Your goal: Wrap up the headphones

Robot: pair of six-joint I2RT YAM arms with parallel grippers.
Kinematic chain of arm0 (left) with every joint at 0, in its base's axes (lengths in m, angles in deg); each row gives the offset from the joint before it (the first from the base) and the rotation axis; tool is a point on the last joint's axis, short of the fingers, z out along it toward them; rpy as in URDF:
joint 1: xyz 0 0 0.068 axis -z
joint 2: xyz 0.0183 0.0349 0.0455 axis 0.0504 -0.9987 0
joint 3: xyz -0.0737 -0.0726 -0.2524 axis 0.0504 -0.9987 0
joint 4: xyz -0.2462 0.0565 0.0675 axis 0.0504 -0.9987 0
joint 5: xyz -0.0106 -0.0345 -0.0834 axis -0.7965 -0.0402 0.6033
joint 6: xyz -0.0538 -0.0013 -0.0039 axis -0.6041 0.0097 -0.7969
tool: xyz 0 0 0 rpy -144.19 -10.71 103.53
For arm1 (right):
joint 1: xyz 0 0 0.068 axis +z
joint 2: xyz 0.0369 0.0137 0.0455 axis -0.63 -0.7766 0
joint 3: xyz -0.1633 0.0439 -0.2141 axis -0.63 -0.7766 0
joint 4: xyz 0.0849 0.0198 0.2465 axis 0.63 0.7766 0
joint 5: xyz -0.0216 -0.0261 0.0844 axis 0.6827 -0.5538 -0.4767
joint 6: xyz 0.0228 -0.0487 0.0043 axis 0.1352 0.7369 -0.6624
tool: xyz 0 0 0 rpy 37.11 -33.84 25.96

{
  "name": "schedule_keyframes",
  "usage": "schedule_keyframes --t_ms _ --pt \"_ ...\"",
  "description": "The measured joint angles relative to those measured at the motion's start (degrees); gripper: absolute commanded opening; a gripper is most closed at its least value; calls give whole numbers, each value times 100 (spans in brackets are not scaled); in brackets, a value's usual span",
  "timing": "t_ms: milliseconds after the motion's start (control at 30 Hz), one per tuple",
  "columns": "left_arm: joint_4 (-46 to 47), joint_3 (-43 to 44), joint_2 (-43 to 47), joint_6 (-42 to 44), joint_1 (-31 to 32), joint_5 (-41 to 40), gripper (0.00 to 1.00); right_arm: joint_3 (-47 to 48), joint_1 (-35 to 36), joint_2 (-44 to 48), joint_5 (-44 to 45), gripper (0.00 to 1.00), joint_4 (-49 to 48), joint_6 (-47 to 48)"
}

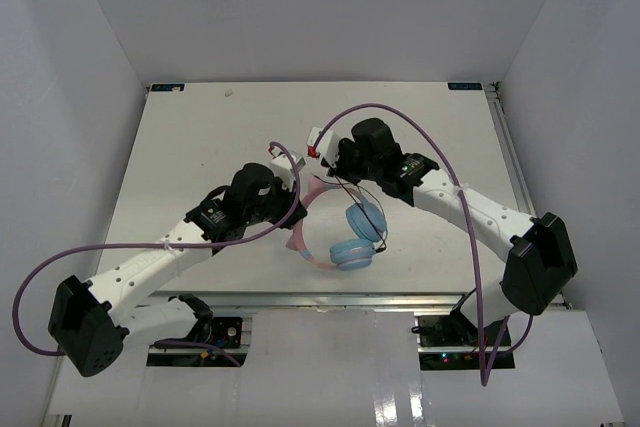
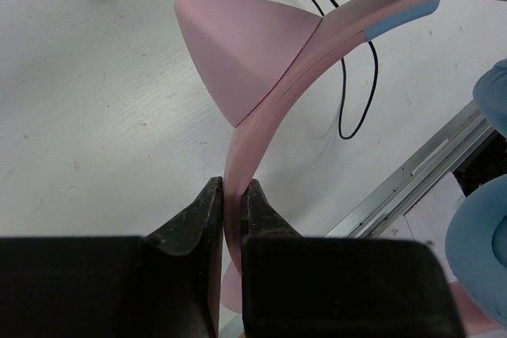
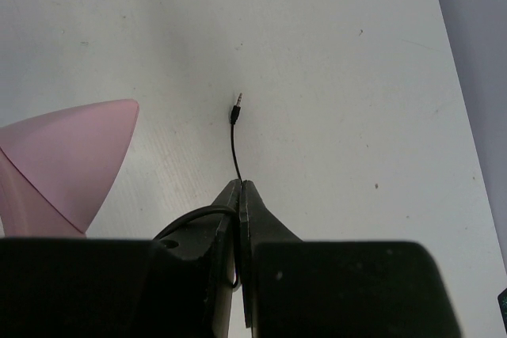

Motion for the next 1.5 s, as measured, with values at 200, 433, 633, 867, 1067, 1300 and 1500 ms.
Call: schedule_keyframes --t_ms 200,433,633,867,1067,1300,1500 --pt "26 -2 -51 -17 15 27 0 416 4 -51 -308 11 326 251" --pt "127 41 -180 -11 39 113 0 705 10 -107 -689 15 632 536" --pt "220 111 -191 -59 79 144 0 726 -10 -291 -913 17 767 559" --pt "335 -66 332 -212 113 138 0 847 -465 -486 -1581 29 837 350" --pt "511 -131 657 -269 212 298 0 1091 -1004 -754 -2477 37 972 155" --pt "502 -100 667 -312 229 291 0 1094 -1283 -860 -3665 36 1130 -5" --pt "243 231 696 -333 229 172 0 1084 -1607 -864 -4493 22 1127 -178"
